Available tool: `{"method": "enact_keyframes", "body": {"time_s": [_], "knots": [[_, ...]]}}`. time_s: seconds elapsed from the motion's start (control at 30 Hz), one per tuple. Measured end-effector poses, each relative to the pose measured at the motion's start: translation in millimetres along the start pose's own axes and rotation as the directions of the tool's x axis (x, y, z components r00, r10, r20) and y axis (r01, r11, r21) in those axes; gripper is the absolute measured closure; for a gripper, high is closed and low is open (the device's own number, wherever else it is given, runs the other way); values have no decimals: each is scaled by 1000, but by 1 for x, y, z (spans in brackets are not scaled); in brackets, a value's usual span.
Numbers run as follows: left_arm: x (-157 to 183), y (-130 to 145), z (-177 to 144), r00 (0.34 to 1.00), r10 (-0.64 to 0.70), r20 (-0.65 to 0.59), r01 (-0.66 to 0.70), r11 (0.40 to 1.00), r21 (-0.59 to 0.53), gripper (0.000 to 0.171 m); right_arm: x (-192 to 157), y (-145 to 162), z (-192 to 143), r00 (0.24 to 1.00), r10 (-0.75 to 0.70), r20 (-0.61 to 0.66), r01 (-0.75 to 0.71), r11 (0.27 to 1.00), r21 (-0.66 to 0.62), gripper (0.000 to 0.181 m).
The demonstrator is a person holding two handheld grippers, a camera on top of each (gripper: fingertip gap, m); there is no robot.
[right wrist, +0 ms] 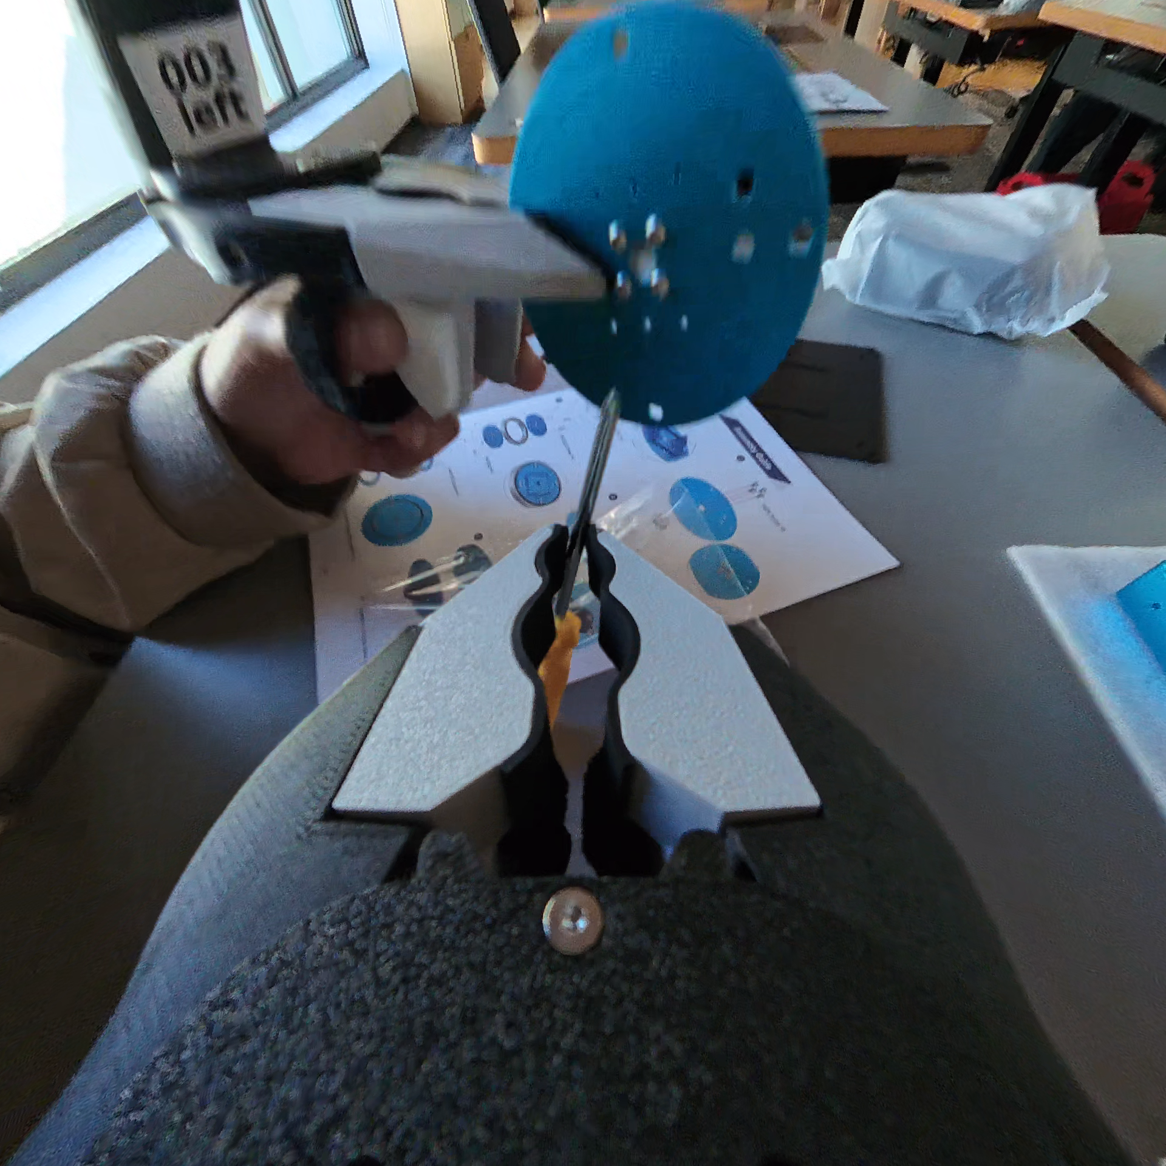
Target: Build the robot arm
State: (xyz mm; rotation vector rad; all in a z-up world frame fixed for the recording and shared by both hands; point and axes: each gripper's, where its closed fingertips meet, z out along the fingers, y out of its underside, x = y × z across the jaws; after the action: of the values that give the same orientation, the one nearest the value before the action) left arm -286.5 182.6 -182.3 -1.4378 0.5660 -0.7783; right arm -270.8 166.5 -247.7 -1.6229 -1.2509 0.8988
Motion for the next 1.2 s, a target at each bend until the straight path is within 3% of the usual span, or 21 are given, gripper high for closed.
{"method": "enact_keyframes", "body": {"time_s": [0.07,0.2,0.27,0.33,0.4,0.53,0.67,0.9,1.07,1.2], "knots": [[-1,-7,-4,989,-145,-40,147,988,42,171,0,5,6,1000,12,-3,-12,1000,-2,177],[-5,-18,-13,915,-385,-124,398,912,100,171,8,2,-8,983,185,-1,-184,975,-121,179],[-5,-21,-17,872,-461,-162,481,870,112,171,9,4,-20,983,182,12,-176,965,-193,179],[-5,-26,-21,821,-529,-216,561,818,128,171,5,31,-29,984,176,29,-153,918,-367,178],[-5,-27,-23,783,-570,-247,610,781,130,171,15,42,-32,997,68,-48,-80,928,-365,178],[-6,-27,-24,766,-588,-259,631,764,132,171,11,68,-21,997,53,-50,-69,913,-402,178],[-8,-20,-23,798,-561,-219,592,797,120,171,15,92,-12,997,1,-80,-38,884,-465,178],[-8,-11,-19,839,-516,-173,536,839,97,171,17,96,-12,996,-26,-87,-12,912,-409,173],[-7,-7,-17,846,-509,-160,525,847,83,171,13,95,-33,997,-38,-72,10,934,-357,156],[-8,-3,-15,840,-519,-156,534,842,76,171,13,109,-44,990,-106,-91,67,930,-361,156]]}}
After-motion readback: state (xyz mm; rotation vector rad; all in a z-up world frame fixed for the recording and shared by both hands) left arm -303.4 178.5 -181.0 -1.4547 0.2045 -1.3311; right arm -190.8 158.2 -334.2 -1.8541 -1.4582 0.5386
